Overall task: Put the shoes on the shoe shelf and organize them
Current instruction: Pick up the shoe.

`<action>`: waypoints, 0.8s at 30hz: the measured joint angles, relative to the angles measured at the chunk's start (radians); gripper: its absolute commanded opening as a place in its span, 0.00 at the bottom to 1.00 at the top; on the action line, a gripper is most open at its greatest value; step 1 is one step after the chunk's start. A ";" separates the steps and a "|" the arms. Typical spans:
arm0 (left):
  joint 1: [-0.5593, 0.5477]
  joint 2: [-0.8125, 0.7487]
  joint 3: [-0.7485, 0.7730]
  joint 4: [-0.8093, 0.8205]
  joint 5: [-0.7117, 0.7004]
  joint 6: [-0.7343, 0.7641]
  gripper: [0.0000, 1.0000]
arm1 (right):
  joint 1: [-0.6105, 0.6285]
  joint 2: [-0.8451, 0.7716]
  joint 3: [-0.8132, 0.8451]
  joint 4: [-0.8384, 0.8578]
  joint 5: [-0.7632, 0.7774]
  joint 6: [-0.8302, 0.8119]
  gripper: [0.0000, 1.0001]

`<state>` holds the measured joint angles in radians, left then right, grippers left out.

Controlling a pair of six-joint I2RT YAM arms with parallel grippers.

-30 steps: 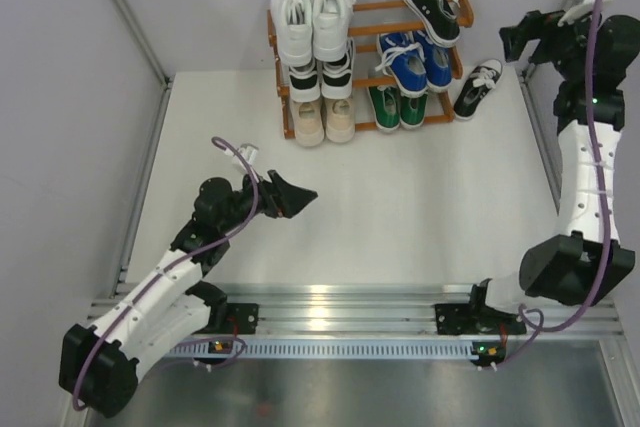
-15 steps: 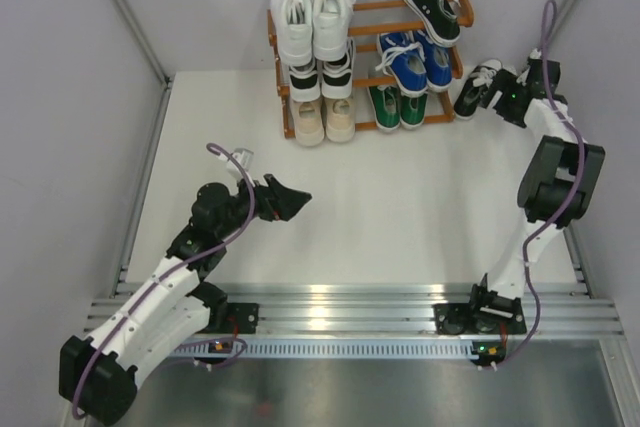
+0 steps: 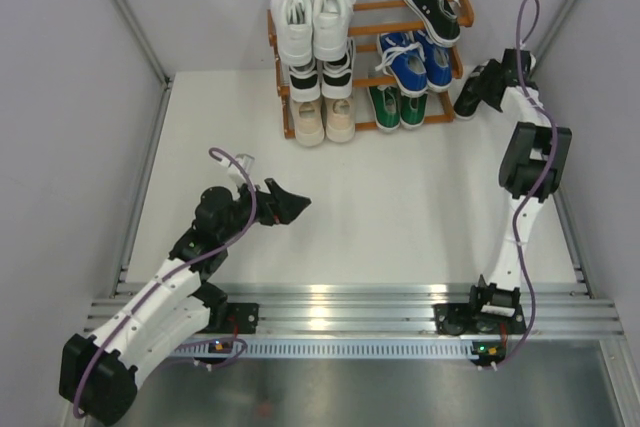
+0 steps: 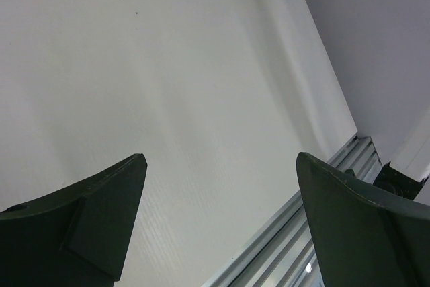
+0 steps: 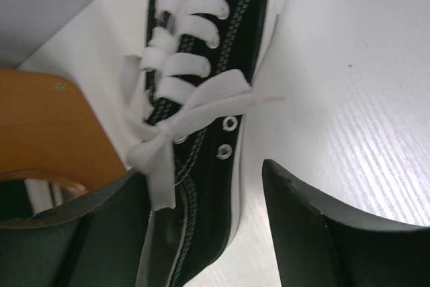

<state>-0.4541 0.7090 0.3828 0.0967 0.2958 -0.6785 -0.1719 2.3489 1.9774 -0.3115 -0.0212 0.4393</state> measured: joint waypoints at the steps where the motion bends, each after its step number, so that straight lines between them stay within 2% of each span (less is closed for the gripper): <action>1: 0.000 0.000 -0.002 0.001 -0.001 -0.001 0.98 | 0.000 0.014 0.008 -0.004 0.014 0.002 0.55; 2: 0.000 0.000 -0.004 0.002 -0.002 -0.002 0.98 | 0.000 0.019 0.008 -0.011 0.026 0.000 0.50; 3: 0.000 0.000 -0.007 0.002 -0.002 -0.004 0.98 | 0.000 0.025 0.006 -0.018 0.033 0.004 0.31; 4: 0.000 0.000 -0.011 0.008 -0.002 -0.005 0.98 | 0.000 0.026 0.006 -0.019 0.033 -0.002 0.18; 6: 0.000 0.000 -0.018 0.016 0.000 -0.013 0.98 | -0.001 0.020 -0.013 0.005 0.032 -0.014 0.00; 11: 0.000 0.000 -0.056 0.088 0.029 -0.065 0.98 | -0.016 -0.095 -0.219 0.117 0.008 -0.093 0.00; 16: 0.000 0.009 -0.116 0.204 0.074 -0.166 0.98 | -0.086 -0.394 -0.543 0.076 -0.140 -0.327 0.00; 21: -0.007 0.093 -0.124 0.307 0.112 -0.254 0.98 | -0.208 -0.770 -0.739 -0.126 -0.372 -0.712 0.00; 24: -0.044 0.163 -0.122 0.351 0.110 -0.282 0.98 | -0.248 -0.958 -0.756 -0.367 -0.498 -1.041 0.00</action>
<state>-0.4984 0.8719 0.2611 0.4477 0.4061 -0.9607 -0.4202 1.3907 1.2217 -0.6788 -0.5190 -0.6014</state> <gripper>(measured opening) 0.983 0.021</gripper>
